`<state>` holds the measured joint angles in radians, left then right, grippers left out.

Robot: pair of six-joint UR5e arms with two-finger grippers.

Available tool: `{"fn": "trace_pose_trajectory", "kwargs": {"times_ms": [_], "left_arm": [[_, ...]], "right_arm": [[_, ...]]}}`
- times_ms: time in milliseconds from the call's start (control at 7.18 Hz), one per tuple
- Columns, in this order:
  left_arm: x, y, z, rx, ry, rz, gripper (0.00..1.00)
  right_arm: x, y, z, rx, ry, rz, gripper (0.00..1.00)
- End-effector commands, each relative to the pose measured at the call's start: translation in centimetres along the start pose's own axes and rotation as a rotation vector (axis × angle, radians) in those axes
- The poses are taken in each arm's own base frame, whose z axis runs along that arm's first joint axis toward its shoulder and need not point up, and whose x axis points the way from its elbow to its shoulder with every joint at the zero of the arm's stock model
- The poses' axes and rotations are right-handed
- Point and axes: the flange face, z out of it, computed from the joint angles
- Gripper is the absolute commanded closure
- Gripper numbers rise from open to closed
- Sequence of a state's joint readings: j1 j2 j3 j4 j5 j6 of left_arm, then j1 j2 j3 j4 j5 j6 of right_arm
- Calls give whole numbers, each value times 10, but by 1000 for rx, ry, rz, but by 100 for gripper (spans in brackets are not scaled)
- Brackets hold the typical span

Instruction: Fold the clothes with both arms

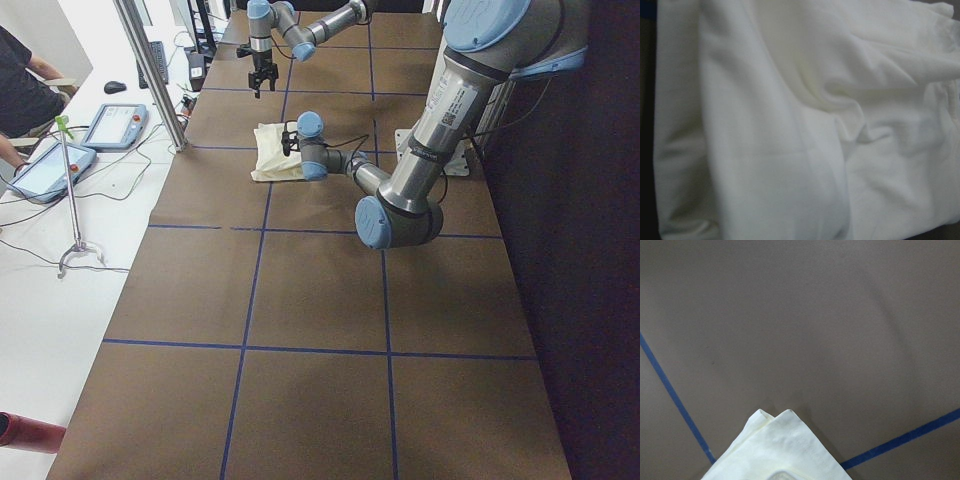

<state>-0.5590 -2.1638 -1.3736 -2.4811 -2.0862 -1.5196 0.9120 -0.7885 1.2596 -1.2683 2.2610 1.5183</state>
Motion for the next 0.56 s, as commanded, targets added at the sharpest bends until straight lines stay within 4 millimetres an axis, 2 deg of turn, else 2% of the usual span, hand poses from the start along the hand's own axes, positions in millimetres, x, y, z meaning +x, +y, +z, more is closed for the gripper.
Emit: {"fn": "trace_pose_trajectory", "kwargs": {"times_ms": [0,139,279,418], "left_arm": [[13,27,-5,-29,30,-4,0],[9,39,-18,-81,21,-8,0],[-3,27,-36,-87,-6,-30,0],[-18,6,-52,-52,-31,-39,0]], "right_arm": [[-2,1,-2,1,-5,-4,0],[-2,1,-2,2,-5,-6,0],[-5,3,-3,1,-6,-15,0],[-8,10,-7,2,-16,-25,0]]}}
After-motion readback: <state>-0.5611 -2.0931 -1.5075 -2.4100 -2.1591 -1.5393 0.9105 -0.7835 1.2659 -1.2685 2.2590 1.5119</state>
